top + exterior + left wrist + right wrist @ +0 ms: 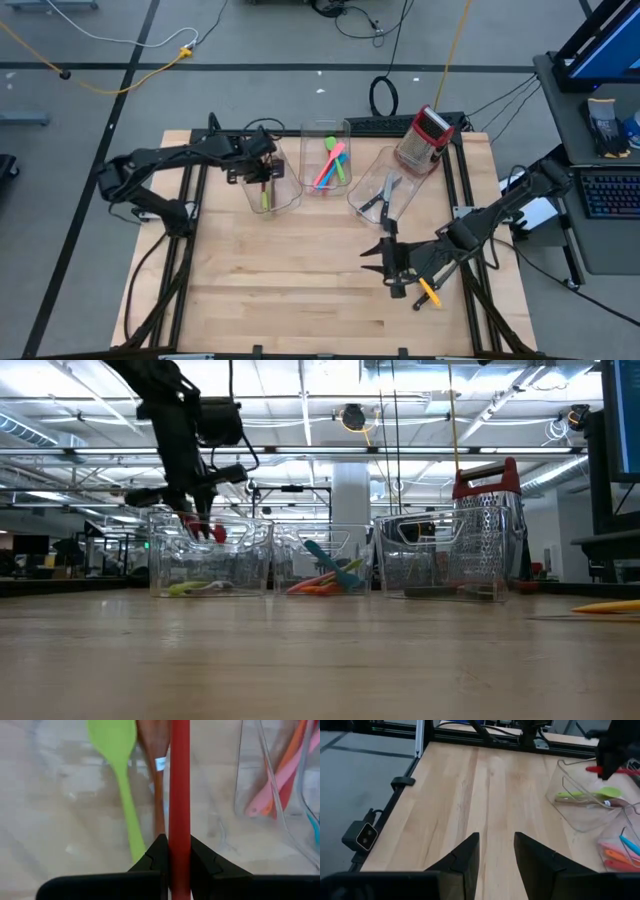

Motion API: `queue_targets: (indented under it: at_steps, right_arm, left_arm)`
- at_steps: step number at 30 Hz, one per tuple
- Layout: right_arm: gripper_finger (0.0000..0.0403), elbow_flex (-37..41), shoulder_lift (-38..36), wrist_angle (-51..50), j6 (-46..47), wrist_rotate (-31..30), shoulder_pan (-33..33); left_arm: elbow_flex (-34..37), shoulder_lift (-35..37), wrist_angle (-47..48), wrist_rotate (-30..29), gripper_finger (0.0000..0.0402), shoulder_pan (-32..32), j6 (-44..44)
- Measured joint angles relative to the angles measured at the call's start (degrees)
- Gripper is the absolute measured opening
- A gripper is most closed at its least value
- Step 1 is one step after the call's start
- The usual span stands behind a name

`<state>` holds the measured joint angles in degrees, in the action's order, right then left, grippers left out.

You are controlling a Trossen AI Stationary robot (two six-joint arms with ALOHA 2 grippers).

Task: Pick & Place Kitchen Items
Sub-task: Put the red serving spoon in the left bin

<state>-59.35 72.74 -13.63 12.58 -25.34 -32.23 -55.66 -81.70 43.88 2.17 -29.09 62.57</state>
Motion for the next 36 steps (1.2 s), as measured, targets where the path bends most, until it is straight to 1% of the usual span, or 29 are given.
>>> queue_targets:
  at_steps: [6, 10, 14, 19, 30, 36]
  right_arm:
    - [0.0116, 0.0, -0.14, -0.04, 0.23, 0.11, -0.19]
    - [0.0116, 0.0, -0.14, -0.06, 0.39, 0.11, -0.48]
    - [0.0116, 0.0, -0.14, -0.02, 0.76, 0.13, -0.48]
    - [0.0116, 0.0, -0.14, -0.7, 1.73, 0.12, -0.48]
    - [0.0116, 0.0, -0.12, -1.33, 1.74, 0.02, -0.44]
    - [0.0116, 0.0, -0.12, -1.31, 1.74, 0.0, -0.44]
  left_arm:
    - [0.0, -5.94, -4.48, 1.81, 0.0029, -2.29, -2.23]
    - [0.0, -9.35, -6.99, 4.61, 0.0029, -3.14, -2.87]
    - [0.0, -11.77, -7.28, 5.86, 0.0029, -3.03, -2.95]
    - [-0.07, -12.71, -6.23, 5.21, 0.0029, -2.33, -3.46]
    - [-0.04, -12.75, -5.86, 5.14, 0.0087, -2.31, -3.63]
    - [-0.04, -12.73, -5.8, 6.1, 0.0141, -2.33, -4.67]
